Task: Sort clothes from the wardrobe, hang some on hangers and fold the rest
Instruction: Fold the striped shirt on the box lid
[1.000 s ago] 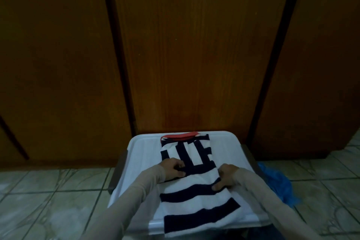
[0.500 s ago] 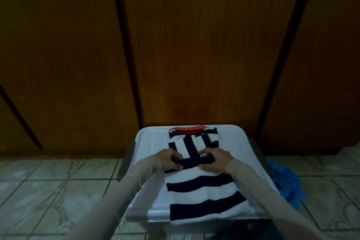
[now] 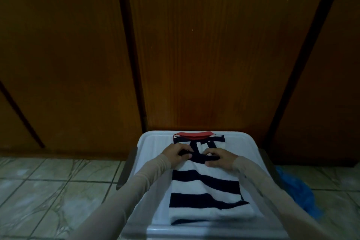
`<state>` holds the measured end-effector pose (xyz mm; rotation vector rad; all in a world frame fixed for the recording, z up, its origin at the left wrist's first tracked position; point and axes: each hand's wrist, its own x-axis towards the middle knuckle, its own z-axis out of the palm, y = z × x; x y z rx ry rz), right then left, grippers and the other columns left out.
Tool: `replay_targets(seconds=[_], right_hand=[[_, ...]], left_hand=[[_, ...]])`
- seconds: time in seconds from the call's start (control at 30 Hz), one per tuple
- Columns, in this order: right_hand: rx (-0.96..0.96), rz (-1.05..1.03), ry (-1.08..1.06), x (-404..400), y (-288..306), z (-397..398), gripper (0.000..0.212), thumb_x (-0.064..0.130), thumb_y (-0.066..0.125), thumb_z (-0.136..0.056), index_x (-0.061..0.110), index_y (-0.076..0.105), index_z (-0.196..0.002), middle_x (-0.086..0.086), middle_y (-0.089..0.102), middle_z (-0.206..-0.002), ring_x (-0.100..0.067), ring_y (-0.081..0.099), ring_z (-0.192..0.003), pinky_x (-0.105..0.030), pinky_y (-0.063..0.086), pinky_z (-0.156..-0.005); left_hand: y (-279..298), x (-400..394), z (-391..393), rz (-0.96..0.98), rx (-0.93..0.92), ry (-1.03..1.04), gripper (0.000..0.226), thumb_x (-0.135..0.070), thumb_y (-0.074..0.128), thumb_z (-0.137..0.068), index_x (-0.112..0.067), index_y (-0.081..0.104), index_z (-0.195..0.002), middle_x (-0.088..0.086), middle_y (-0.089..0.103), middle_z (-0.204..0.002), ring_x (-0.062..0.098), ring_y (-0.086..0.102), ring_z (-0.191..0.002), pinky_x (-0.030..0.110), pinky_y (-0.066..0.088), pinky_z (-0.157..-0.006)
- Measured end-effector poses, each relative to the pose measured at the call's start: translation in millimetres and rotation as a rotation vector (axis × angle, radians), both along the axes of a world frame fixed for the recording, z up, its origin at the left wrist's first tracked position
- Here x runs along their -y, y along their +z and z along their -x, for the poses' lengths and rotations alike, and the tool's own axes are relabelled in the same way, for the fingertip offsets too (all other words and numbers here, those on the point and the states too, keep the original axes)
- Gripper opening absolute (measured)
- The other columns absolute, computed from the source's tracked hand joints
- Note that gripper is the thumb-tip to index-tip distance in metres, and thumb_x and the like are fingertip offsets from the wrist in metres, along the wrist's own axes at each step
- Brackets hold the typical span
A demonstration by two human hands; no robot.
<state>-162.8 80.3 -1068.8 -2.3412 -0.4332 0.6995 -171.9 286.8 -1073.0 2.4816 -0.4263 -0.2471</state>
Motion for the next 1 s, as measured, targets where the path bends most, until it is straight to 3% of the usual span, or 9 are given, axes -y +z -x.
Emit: replay_targets(seconds=[0.13,0.23,0.37,0.5,0.7,0.87,0.93,1.0], right_hand=[[0.028,0.009,-0.008,0,20,-28,0.030,0.031,0.053,-0.094,0.023,0.051,-0.123,0.004,0.047,-0.123,-0.015,0.045,-0.114,-0.025,0.036,-0.093],[0.020,0.103,0.021,-1,35,-52,0.043,0.032,0.051,-0.095,0.019,0.043,-0.135,0.004,0.044,-0.131,-0.013,0.041,-0.118,-0.022,0.033,-0.092],[0.215,0.160,-0.072,-5,34,-82,0.036,0.032,0.054,-0.094,0.018,0.053,-0.126,-0.007,0.049,-0.132,-0.025,0.045,-0.124,-0.027,0.037,-0.092],[0.400,0.353,-0.117,-7,7,-92,0.025,0.035,0.051,-0.095,0.026,0.055,-0.118,-0.003,0.055,-0.128,-0.022,0.047,-0.120,-0.034,0.026,-0.102],[0.609,0.363,-0.081,-8,-21,-84,0.027,0.029,0.043,-0.098,0.024,0.047,-0.124,0.001,0.045,-0.126,-0.017,0.035,-0.124,-0.034,0.025,-0.098],[0.698,0.191,-0.133,-1,-19,-82,0.028,0.005,0.046,-0.094,0.013,0.054,-0.119,-0.003,0.051,-0.122,-0.019,0.043,-0.116,-0.027,0.031,-0.090],[0.708,0.230,-0.115,-1,-18,-80,0.034,-0.001,0.044,-0.092,0.014,0.053,-0.121,-0.003,0.050,-0.128,-0.018,0.043,-0.118,-0.026,0.030,-0.096],[0.736,0.254,-0.075,-2,-20,-72,0.038,0.002,0.040,-0.095,0.016,0.049,-0.129,0.001,0.040,-0.144,-0.014,0.036,-0.131,-0.026,0.019,-0.108]], left_hand=[[6,0,-24,0.063,0.081,0.100,0.027,-0.022,0.050,-0.096,-0.013,0.060,-0.120,0.003,0.059,-0.122,0.019,0.052,-0.114,0.017,0.034,-0.086],[9,-3,-48,0.056,0.073,0.142,0.024,-0.022,0.050,-0.096,-0.014,0.062,-0.114,0.004,0.062,-0.117,0.021,0.055,-0.111,0.026,0.039,-0.090],[4,-3,-75,-0.002,0.073,0.260,0.021,-0.024,0.051,-0.095,-0.017,0.062,-0.111,0.006,0.062,-0.114,0.023,0.056,-0.106,0.029,0.043,-0.087],[-11,2,-87,-0.077,0.093,0.342,0.020,-0.023,0.048,-0.097,-0.015,0.063,-0.108,0.009,0.063,-0.112,0.024,0.058,-0.100,0.027,0.043,-0.081],[-26,9,-83,-0.167,0.253,0.349,0.024,-0.018,0.039,-0.100,-0.009,0.059,-0.111,0.013,0.059,-0.113,0.026,0.052,-0.105,0.031,0.041,-0.089],[-24,0,-82,-0.178,0.360,0.356,0.026,-0.013,0.035,-0.100,-0.007,0.057,-0.111,0.011,0.060,-0.113,0.024,0.045,-0.109,0.028,0.036,-0.087],[-25,-1,-80,-0.279,0.311,0.342,0.029,-0.017,0.031,-0.101,-0.009,0.053,-0.118,0.010,0.054,-0.122,0.024,0.041,-0.116,0.030,0.035,-0.093],[-25,2,-73,-0.373,0.279,0.349,0.031,-0.021,0.029,-0.102,-0.014,0.047,-0.127,0.006,0.044,-0.132,0.022,0.035,-0.124,0.034,0.029,-0.103]])
